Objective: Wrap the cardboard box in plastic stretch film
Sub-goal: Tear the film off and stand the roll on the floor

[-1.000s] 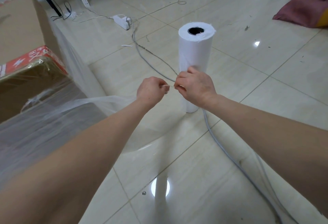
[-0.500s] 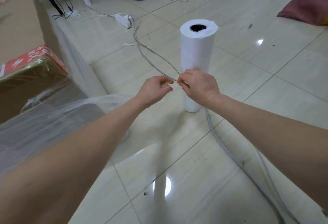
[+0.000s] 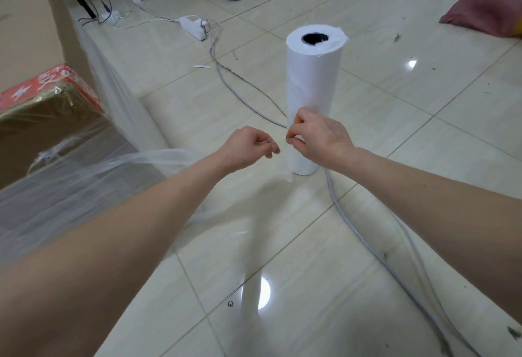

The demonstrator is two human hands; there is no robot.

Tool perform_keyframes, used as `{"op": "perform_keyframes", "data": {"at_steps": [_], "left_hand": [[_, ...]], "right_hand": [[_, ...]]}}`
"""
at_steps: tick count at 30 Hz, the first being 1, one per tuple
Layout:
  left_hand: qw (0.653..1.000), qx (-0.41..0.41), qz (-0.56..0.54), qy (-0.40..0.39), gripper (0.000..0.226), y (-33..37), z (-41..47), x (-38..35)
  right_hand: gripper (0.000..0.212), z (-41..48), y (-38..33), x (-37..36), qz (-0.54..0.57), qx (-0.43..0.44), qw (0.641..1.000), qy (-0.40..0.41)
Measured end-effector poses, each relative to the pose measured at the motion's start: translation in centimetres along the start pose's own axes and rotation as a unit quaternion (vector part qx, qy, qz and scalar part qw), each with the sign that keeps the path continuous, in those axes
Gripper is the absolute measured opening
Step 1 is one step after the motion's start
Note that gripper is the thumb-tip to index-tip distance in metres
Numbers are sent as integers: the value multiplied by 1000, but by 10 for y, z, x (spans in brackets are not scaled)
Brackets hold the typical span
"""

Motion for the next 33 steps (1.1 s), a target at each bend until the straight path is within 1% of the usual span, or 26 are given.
{"op": "perform_keyframes", "data": {"at_steps": [1, 2, 4, 5, 6, 9, 10, 12, 13, 14, 16, 18, 21, 25, 29, 33], "left_hand": [[999, 9, 21, 24, 14, 1, 1, 0], [998, 15, 44, 47, 17, 3, 2, -1], [994, 10, 94, 60, 37, 11, 3, -3], [992, 7, 113, 56, 43, 14, 5, -6], [991, 8, 122, 55, 41, 17, 7, -7], [990, 27, 118, 75, 17, 22, 13, -10], [989, 30, 118, 83, 14, 22, 14, -10], [988, 32, 121, 87, 17, 19, 15, -11], [988, 29, 128, 85, 18, 18, 15, -11], [986, 26, 142, 82, 18, 17, 15, -12], [981, 23, 175, 82, 17, 16, 15, -15], [977, 25, 187, 96, 18, 15, 16, -15], [978, 47, 172, 106, 19, 12, 20, -13], [981, 70, 142, 113, 16, 2, 22, -8], [980, 102, 120, 123, 16, -6, 28, -7], [971, 157, 68, 169, 17, -24, 31, 5]], "right_hand": [[24, 1, 0, 0, 5, -4, 1000, 8], [23, 1, -1, 0, 7, -5, 1000, 8], [24, 3, -3, -1, 6, 0, 1000, 8], [25, 4, -4, -2, 4, 2, 1000, 9], [26, 4, -6, -2, 2, 2, 1000, 11], [24, 5, -7, -2, -11, -12, 1000, 24], [22, 6, -7, -4, -29, -4, 999, 28], [16, 5, -7, -7, -79, 39, 995, 43], [11, 4, -9, -6, -106, 59, 992, 33], [11, 4, -11, -5, -133, 68, 989, 19], [15, 10, -10, -10, -176, 60, 983, 4], [17, 13, -10, -13, -191, 51, 980, 7], [26, 13, -10, -14, -175, 70, 982, 26], [21, 11, -7, -15, -143, 105, 982, 63], [18, 13, -8, -16, -130, 119, 979, 105], [15, 10, -1, -20, -113, 141, 974, 133]]}}
Point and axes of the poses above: each hand's wrist, its own z-axis towards the middle knuckle, its own x-axis out of the back of the hand, y = z × x, the point moved 1 cm from there along z, towards the middle knuckle, and after that the axes turned 5 degrees about -y, right-handed, at the moved point
